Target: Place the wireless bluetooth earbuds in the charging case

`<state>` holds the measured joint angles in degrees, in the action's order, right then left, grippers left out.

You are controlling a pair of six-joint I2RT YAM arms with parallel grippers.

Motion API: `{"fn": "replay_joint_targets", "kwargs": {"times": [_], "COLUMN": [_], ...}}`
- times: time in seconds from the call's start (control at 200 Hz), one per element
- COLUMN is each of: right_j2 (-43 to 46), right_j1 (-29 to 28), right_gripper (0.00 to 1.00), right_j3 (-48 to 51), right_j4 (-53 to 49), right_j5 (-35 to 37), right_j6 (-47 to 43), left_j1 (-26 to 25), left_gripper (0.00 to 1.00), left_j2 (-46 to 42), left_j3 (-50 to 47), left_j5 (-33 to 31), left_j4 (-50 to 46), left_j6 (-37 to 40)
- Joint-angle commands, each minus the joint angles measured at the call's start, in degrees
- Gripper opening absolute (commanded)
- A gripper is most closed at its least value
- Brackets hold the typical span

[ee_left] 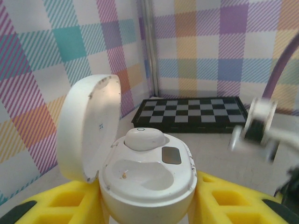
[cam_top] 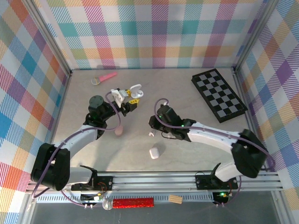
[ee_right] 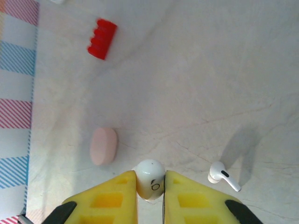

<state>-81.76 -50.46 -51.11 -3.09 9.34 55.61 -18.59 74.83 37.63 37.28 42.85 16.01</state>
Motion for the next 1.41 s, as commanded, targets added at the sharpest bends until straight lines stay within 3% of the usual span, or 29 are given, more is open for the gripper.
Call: {"fn": "replay_joint_targets", "kwargs": {"times": [0.0,0.145,0.275,0.665,1.4], "right_j2": [4.7,8.4,8.5,-0.3,-3.9], "right_j1": [1.5,3.4,5.6,6.7,8.1], "right_gripper": [0.17,0.18,0.18,0.17,0.17], "right_j3": [-1.8,-7.1,-10.8,-21.8,-25.0], "right_j4": [-6.8,-12.4,-13.4,-14.9,-19.1], "right_j5": [2.1,0.3,-5.5,-16.4,-16.6], "right_j6": [-6.7,-12.9,-15.9,-19.2,-21.7], "left_j1": [-1.8,-3.8,-5.2,-8.6,-9.0], "left_gripper": [0.42,0.42,0.41,0.41,0.41], "left_j2": [1.1,2.2,2.9,3.3,3.0], "left_j3": [0.3,-0.3,0.3,2.7,2.6], "left_j5": [-1.2,-3.4,-4.3,-5.5,-3.3], "left_j4": [-1.8,-1.0,-2.5,-11.0,-7.3], "left_j6": [5.7,8.0,10.9,17.3,13.3]}}
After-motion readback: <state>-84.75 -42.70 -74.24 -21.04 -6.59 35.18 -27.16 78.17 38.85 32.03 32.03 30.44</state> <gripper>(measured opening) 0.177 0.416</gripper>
